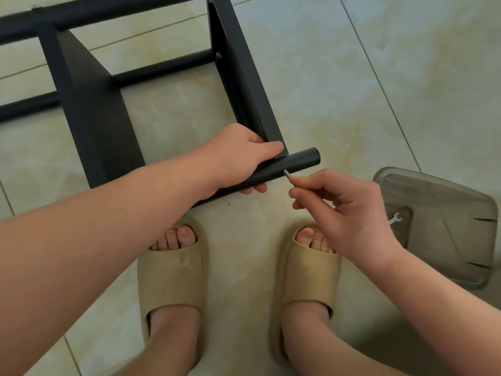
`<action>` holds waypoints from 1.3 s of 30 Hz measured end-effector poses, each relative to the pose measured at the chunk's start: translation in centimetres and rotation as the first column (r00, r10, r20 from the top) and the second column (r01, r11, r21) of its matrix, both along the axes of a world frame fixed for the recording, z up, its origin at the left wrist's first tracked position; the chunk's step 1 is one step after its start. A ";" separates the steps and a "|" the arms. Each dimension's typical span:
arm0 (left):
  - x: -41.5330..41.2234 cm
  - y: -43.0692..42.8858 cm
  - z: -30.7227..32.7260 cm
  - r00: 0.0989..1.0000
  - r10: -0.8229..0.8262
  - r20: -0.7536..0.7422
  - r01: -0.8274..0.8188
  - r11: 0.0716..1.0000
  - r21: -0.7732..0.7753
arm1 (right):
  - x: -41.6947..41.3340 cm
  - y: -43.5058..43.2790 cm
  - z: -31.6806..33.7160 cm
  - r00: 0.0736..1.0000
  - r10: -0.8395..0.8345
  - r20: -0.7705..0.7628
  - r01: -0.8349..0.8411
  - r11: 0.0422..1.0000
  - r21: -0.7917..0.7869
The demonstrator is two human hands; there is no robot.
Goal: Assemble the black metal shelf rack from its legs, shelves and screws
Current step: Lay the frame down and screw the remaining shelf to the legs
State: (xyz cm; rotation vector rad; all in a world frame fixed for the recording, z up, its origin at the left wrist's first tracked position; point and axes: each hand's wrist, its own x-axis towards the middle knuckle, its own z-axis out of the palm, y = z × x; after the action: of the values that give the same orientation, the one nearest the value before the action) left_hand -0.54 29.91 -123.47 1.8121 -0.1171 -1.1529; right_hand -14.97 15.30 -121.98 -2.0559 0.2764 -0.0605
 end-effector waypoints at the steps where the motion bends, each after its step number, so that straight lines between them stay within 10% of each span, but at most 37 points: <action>1: 0.0 0.0 0.0 1.000 0.000 -0.004 0.000 1.000 0.000 | 0.1 0.1 0.0 1.000 0.001 0.005 -0.001 1.000 -0.014; 18: 0.2 0.2 0.5 1.000 -0.017 -0.020 0.016 1.000 -0.008 | 1.7 2.4 0.1 0.957 -0.208 -0.200 0.258 0.928 0.269; 26: 0.5 0.5 0.5 0.999 -0.023 -0.030 0.023 1.000 -0.003 | 2.0 2.0 0.1 0.997 -0.042 -0.059 0.034 0.990 -0.133; 34: 0.4 0.5 0.8 0.999 -0.021 -0.025 0.021 1.000 0.000 | 2.5 2.7 1.0 0.928 -0.232 -0.291 0.331 0.872 0.361; 39: 0.4 0.6 0.9 0.998 -0.024 -0.055 0.024 1.000 -0.003 | 2.3 2.2 0.9 0.984 -0.059 -0.168 0.043 0.994 -0.100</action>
State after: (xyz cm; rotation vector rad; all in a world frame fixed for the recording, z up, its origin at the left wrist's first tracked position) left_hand -0.12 30.54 -122.56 1.7791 -0.1081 -1.2182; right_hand -12.71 17.45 -121.11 -2.1525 0.4400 0.0727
